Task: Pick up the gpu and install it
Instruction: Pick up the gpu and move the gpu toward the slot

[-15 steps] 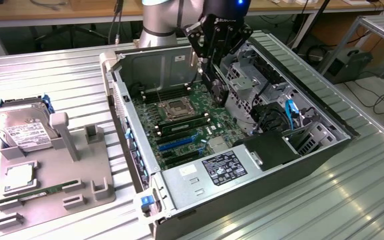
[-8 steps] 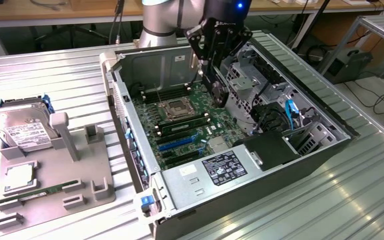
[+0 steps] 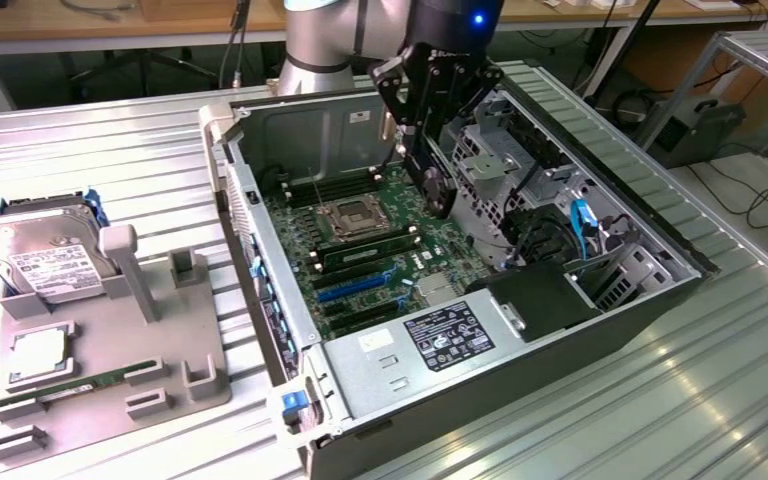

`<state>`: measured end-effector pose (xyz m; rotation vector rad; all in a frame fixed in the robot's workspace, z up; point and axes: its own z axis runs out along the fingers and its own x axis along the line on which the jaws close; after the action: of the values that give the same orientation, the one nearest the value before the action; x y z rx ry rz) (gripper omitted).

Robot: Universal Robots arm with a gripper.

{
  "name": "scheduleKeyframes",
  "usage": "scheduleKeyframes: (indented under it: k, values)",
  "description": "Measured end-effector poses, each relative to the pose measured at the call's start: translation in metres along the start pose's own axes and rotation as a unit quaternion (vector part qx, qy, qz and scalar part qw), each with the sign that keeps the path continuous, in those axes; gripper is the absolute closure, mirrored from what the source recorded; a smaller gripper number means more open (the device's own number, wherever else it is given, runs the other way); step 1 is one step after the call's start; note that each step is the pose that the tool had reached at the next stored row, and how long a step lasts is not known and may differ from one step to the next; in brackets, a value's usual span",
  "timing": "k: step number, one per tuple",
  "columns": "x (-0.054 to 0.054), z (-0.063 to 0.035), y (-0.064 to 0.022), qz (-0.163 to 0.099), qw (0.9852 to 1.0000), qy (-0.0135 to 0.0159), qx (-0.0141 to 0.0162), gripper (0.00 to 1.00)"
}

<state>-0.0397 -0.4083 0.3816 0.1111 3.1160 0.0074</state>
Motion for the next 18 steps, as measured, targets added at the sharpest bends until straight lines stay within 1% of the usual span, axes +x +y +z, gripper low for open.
scheduleKeyframes:
  k: [12,18]
  values:
    - [-0.0013,0.0083,0.0001,0.0,1.0,0.0001,0.0001,0.73]
    - [-0.0014,0.0089,0.0002,0.0,1.0,0.0,0.0001,0.73]
